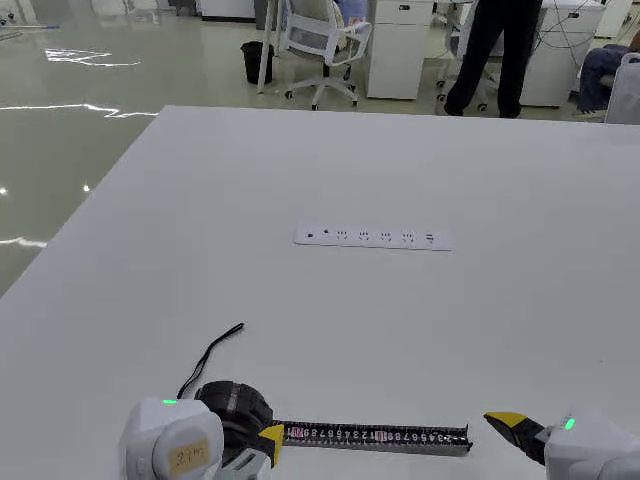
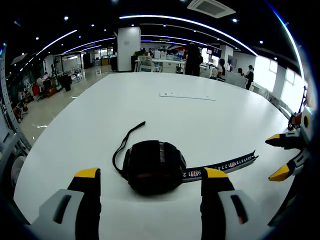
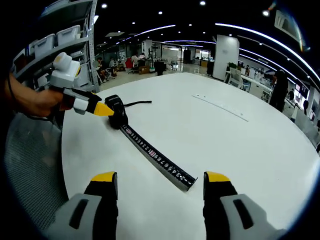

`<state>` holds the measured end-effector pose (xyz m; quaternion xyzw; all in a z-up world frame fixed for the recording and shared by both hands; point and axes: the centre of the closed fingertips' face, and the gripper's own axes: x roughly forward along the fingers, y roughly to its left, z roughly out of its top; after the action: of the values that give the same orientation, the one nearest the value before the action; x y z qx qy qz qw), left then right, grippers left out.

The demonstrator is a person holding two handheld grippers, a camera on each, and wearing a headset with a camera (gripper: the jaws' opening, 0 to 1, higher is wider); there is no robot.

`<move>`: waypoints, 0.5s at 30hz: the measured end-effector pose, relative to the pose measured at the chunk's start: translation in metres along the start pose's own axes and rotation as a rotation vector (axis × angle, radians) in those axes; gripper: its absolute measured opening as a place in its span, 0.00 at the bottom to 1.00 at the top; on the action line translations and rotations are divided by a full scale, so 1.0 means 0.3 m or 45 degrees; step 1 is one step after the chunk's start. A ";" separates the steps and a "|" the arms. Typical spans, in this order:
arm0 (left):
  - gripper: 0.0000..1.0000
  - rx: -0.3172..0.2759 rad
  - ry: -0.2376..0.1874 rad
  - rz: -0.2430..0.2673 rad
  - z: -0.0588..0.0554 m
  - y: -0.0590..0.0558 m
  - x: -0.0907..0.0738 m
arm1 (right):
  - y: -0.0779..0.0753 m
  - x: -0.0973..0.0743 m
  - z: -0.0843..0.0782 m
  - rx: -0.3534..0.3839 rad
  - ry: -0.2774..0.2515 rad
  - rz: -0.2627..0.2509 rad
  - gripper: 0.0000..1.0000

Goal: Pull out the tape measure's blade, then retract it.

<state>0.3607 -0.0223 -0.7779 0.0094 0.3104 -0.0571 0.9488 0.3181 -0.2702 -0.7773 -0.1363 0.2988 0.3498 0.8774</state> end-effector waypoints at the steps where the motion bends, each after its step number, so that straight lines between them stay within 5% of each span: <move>1: 0.79 -0.001 -0.003 0.008 0.002 0.003 0.001 | -0.009 0.001 -0.009 -0.016 0.014 -0.002 0.70; 15: 0.74 -0.022 -0.004 0.031 -0.001 -0.007 0.041 | -0.071 0.018 -0.065 -0.254 0.071 0.207 0.53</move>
<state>0.3702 -0.0256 -0.7853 0.0048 0.3093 -0.0430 0.9500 0.3277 -0.2914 -0.7954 -0.2080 0.2968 0.4440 0.8194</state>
